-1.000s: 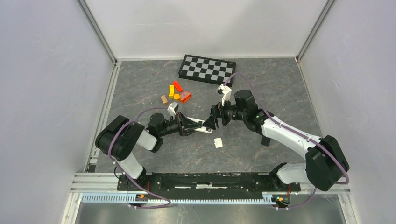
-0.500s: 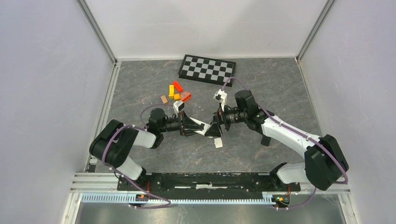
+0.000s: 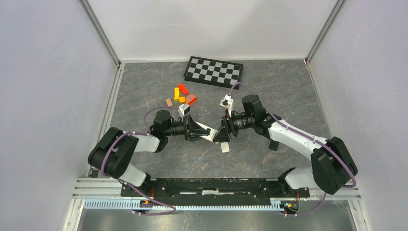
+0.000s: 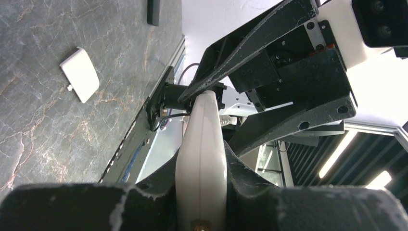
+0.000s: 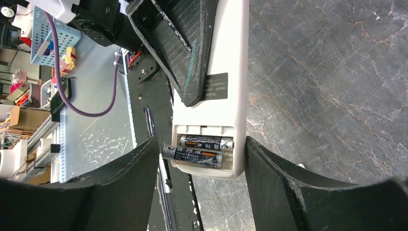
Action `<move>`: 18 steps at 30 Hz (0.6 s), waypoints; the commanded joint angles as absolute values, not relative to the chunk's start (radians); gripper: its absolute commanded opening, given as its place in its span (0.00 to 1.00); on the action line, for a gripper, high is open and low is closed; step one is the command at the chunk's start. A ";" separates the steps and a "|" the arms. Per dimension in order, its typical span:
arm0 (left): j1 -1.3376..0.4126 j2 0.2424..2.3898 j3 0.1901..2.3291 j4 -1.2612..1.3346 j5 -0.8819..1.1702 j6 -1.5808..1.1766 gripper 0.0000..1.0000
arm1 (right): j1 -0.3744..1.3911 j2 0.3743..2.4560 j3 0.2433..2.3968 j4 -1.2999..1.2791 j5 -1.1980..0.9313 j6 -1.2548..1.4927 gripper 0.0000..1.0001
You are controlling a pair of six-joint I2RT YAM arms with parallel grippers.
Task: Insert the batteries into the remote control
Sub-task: Load the battery into the remote control.
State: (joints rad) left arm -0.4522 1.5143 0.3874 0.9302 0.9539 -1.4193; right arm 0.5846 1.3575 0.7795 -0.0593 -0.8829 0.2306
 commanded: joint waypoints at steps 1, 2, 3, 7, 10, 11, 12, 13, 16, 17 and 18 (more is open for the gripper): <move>-0.454 1.484 0.413 0.936 0.983 -1.368 0.02 | 0.578 1.371 0.778 -0.008 -0.911 0.233 0.65; -0.454 1.484 0.413 0.936 0.983 -1.368 0.02 | 0.578 1.373 0.778 -0.008 -0.914 0.235 0.63; -0.454 1.484 0.413 0.936 0.983 -1.368 0.02 | 0.578 1.375 0.778 -0.008 -0.916 0.238 0.62; -0.454 1.481 0.414 0.938 0.983 -1.370 0.02 | 0.577 1.382 0.776 -0.008 -0.924 0.238 0.57; -0.454 1.479 0.414 0.936 0.983 -1.369 0.02 | 0.574 1.380 0.773 0.017 -0.927 0.238 0.69; -0.455 1.479 0.414 0.936 0.982 -1.369 0.02 | 0.571 1.374 0.768 0.032 -0.927 0.245 0.76; -0.454 1.479 0.414 0.935 0.982 -1.367 0.02 | 0.569 1.368 0.763 0.048 -0.928 0.257 0.81; -0.454 1.479 0.413 0.934 0.982 -1.366 0.02 | 0.565 1.363 0.755 0.069 -0.933 0.268 0.86; -0.454 1.479 0.411 0.931 0.980 -1.363 0.02 | 0.558 1.350 0.741 0.119 -0.963 0.307 0.90; -0.455 1.479 0.411 0.931 0.980 -1.361 0.02 | 0.557 1.347 0.740 0.129 -0.970 0.319 0.90; -0.455 1.479 0.411 0.931 0.980 -1.361 0.02 | 0.554 1.347 0.738 0.134 -0.974 0.324 0.89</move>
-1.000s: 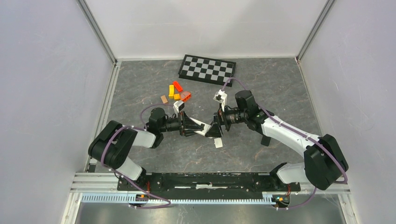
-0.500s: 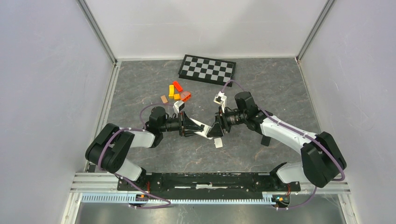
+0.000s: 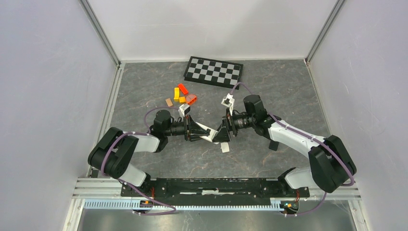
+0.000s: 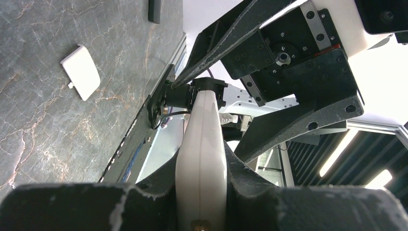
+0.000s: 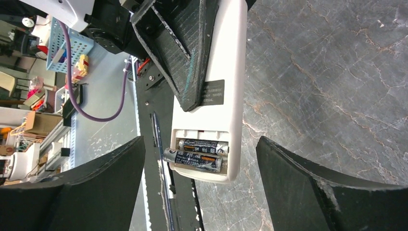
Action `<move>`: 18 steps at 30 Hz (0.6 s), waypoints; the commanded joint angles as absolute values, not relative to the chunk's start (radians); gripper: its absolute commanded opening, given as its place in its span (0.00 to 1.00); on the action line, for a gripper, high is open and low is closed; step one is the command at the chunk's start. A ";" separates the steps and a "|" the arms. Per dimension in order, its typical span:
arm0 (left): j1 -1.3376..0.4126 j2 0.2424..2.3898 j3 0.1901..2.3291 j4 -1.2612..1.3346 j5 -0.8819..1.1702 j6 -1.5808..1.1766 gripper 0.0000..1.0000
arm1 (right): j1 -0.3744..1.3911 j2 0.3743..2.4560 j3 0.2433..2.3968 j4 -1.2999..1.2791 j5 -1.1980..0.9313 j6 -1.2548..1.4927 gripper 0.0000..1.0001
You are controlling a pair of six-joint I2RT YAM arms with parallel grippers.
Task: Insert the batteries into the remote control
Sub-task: Load the battery into the remote control.
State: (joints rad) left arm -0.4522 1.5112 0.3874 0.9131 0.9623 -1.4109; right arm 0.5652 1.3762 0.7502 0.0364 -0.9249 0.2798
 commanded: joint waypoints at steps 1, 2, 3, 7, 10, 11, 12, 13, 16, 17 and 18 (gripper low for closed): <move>-0.454 1.480 0.412 0.931 0.980 -1.361 0.02 | 0.556 1.348 0.737 0.137 -0.980 0.326 0.88; -0.454 1.479 0.413 0.931 0.980 -1.359 0.02 | 0.555 1.350 0.735 0.140 -0.983 0.328 0.85; -0.454 1.479 0.412 0.930 0.980 -1.359 0.02 | 0.555 1.352 0.734 0.139 -0.981 0.329 0.82; -0.454 1.478 0.414 0.930 0.980 -1.359 0.02 | 0.553 1.363 0.731 0.132 -0.973 0.324 0.69; -0.454 1.477 0.414 0.930 0.980 -1.359 0.02 | 0.554 1.374 0.730 0.129 -0.968 0.321 0.62; -0.454 1.477 0.414 0.929 0.980 -1.361 0.02 | 0.554 1.376 0.730 0.128 -0.969 0.320 0.60; -0.454 1.476 0.414 0.930 0.980 -1.361 0.02 | 0.554 1.379 0.731 0.125 -0.968 0.317 0.59; -0.454 1.473 0.414 0.929 0.978 -1.362 0.02 | 0.554 1.381 0.733 0.121 -0.966 0.314 0.59; -0.454 1.466 0.416 0.921 0.976 -1.356 0.02 | 0.553 1.382 0.732 0.117 -0.963 0.307 0.65; -0.454 1.465 0.416 0.916 0.976 -1.352 0.02 | 0.553 1.379 0.732 0.117 -0.963 0.306 0.69; -0.455 1.463 0.416 0.910 0.974 -1.349 0.02 | 0.553 1.378 0.730 0.119 -0.963 0.306 0.71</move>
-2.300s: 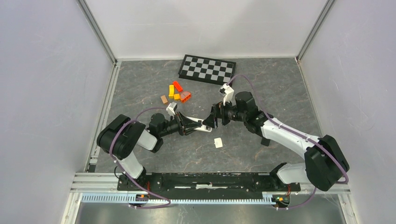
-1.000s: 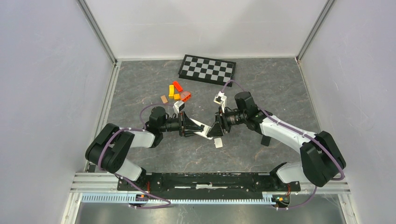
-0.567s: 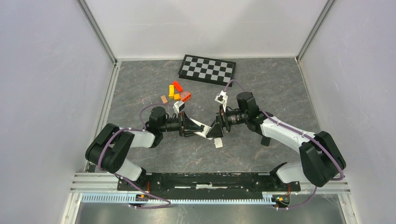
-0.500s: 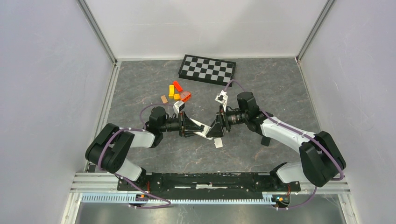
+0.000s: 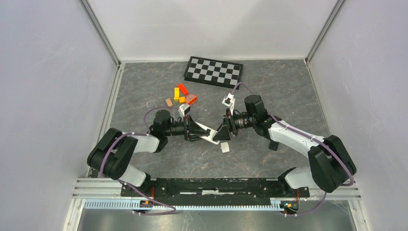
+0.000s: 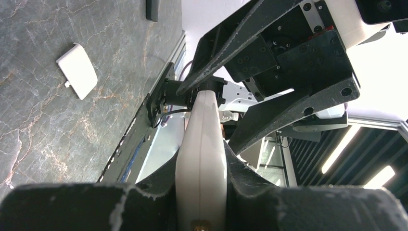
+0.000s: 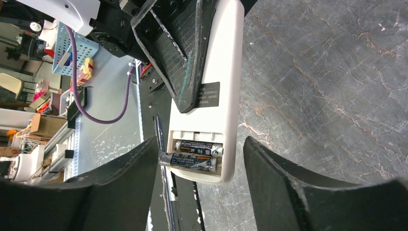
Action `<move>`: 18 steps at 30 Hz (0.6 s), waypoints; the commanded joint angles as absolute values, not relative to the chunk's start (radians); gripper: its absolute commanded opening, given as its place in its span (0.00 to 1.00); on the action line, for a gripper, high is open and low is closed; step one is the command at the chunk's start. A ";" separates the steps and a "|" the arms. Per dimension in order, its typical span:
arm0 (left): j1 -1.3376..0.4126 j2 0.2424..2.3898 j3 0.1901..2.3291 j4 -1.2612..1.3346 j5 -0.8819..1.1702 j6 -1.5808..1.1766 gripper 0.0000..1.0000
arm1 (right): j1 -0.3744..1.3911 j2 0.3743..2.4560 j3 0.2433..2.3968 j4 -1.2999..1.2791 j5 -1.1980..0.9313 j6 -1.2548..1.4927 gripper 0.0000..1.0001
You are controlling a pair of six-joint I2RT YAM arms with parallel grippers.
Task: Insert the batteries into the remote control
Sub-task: Load the battery into the remote control.
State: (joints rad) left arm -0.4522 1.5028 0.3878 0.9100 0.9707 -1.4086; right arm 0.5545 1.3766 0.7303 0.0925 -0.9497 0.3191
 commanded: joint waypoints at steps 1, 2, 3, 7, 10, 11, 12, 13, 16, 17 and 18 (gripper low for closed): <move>-0.454 1.464 0.417 0.905 0.975 -1.347 0.02 | 0.554 1.375 0.730 0.120 -0.962 0.306 0.74; -0.454 1.463 0.417 0.903 0.973 -1.345 0.02 | 0.552 1.374 0.730 0.120 -0.962 0.306 0.76; -0.454 1.462 0.417 0.899 0.973 -1.344 0.02 | 0.553 1.372 0.729 0.121 -0.962 0.306 0.78; -0.454 1.462 0.418 0.896 0.971 -1.345 0.02 | 0.554 1.373 0.726 0.111 -0.960 0.289 0.77; -0.454 1.459 0.420 0.893 0.971 -1.346 0.02 | 0.554 1.375 0.726 0.096 -0.959 0.266 0.73; -0.454 1.459 0.420 0.891 0.971 -1.345 0.02 | 0.554 1.377 0.724 0.094 -0.962 0.259 0.72; -0.454 1.458 0.420 0.891 0.971 -1.346 0.02 | 0.553 1.377 0.724 0.091 -0.962 0.254 0.72; -0.454 1.458 0.421 0.891 0.972 -1.347 0.02 | 0.554 1.376 0.724 0.087 -0.963 0.245 0.72; -0.454 1.457 0.422 0.887 0.973 -1.347 0.02 | 0.554 1.373 0.723 0.087 -0.969 0.236 0.76; -0.454 1.455 0.421 0.887 0.974 -1.347 0.02 | 0.554 1.373 0.721 0.087 -0.971 0.235 0.77; -0.454 1.455 0.422 0.887 0.974 -1.347 0.02 | 0.554 1.370 0.721 0.089 -0.971 0.231 0.79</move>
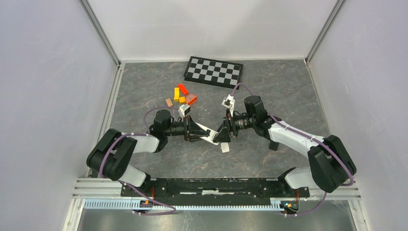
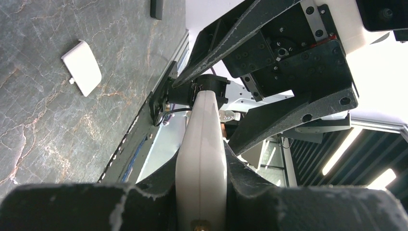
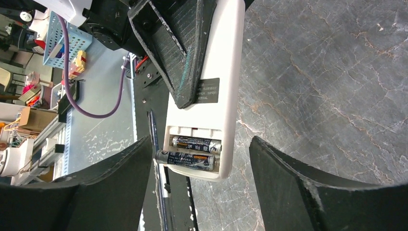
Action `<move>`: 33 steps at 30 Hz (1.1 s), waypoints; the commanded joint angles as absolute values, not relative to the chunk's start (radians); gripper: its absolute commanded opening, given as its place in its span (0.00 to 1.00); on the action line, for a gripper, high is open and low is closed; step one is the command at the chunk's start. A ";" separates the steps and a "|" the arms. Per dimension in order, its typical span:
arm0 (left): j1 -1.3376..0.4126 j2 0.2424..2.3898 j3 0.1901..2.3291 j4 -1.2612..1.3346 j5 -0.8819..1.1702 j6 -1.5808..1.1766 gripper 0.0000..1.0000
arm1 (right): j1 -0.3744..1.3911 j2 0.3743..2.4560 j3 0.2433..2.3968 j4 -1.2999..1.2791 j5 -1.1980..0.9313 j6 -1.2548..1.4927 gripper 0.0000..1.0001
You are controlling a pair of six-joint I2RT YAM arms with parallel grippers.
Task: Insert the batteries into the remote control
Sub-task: Load the battery into the remote control.
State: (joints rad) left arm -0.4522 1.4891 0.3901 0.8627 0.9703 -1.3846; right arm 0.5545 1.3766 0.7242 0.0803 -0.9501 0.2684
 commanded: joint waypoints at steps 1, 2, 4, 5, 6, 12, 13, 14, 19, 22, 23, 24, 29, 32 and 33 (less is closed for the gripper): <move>-0.454 1.455 0.422 0.887 0.975 -1.348 0.02 | 0.554 1.369 0.721 0.088 -0.965 0.230 0.80; -0.454 1.453 0.422 0.887 0.973 -1.347 0.02 | 0.552 1.367 0.721 0.087 -0.959 0.230 0.82; -0.455 1.452 0.422 0.885 0.974 -1.347 0.02 | 0.553 1.369 0.722 0.089 -0.959 0.230 0.82; -0.455 1.451 0.422 0.886 0.974 -1.348 0.02 | 0.552 1.371 0.724 0.087 -0.957 0.228 0.81; -0.454 1.452 0.422 0.885 0.975 -1.348 0.02 | 0.552 1.373 0.724 0.086 -0.956 0.226 0.80; -0.454 1.447 0.423 0.885 0.977 -1.349 0.02 | 0.552 1.389 0.727 0.090 -0.956 0.234 0.68; -0.455 1.446 0.423 0.885 0.979 -1.349 0.02 | 0.552 1.390 0.726 0.094 -0.956 0.235 0.67; -0.454 1.446 0.423 0.885 0.980 -1.348 0.02 | 0.552 1.393 0.726 0.096 -0.958 0.237 0.65; -0.454 1.434 0.423 0.889 0.989 -1.360 0.02 | 0.550 1.401 0.724 0.102 -0.965 0.236 0.61; -0.454 1.421 0.423 0.904 1.002 -1.379 0.02 | 0.547 1.411 0.724 0.098 -0.969 0.235 0.60; -0.455 1.418 0.423 0.909 1.005 -1.388 0.02 | 0.548 1.414 0.724 0.097 -0.969 0.235 0.63; -0.455 1.413 0.423 0.911 1.008 -1.394 0.02 | 0.548 1.418 0.724 0.095 -0.969 0.232 0.66; -0.454 1.397 0.423 0.904 1.010 -1.394 0.02 | 0.544 1.405 0.710 0.127 -0.967 0.248 0.80; -0.453 1.402 0.422 0.890 1.002 -1.380 0.02 | 0.542 1.381 0.693 0.177 -0.980 0.282 0.89; -0.453 1.403 0.422 0.888 1.001 -1.376 0.02 | 0.541 1.372 0.686 0.196 -0.982 0.291 0.92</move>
State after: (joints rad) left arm -0.4519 1.4307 0.3935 0.8467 0.9627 -1.3792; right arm 0.5488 1.4036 0.7143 0.1101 -0.9813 0.2638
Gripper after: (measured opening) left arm 0.286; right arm 0.876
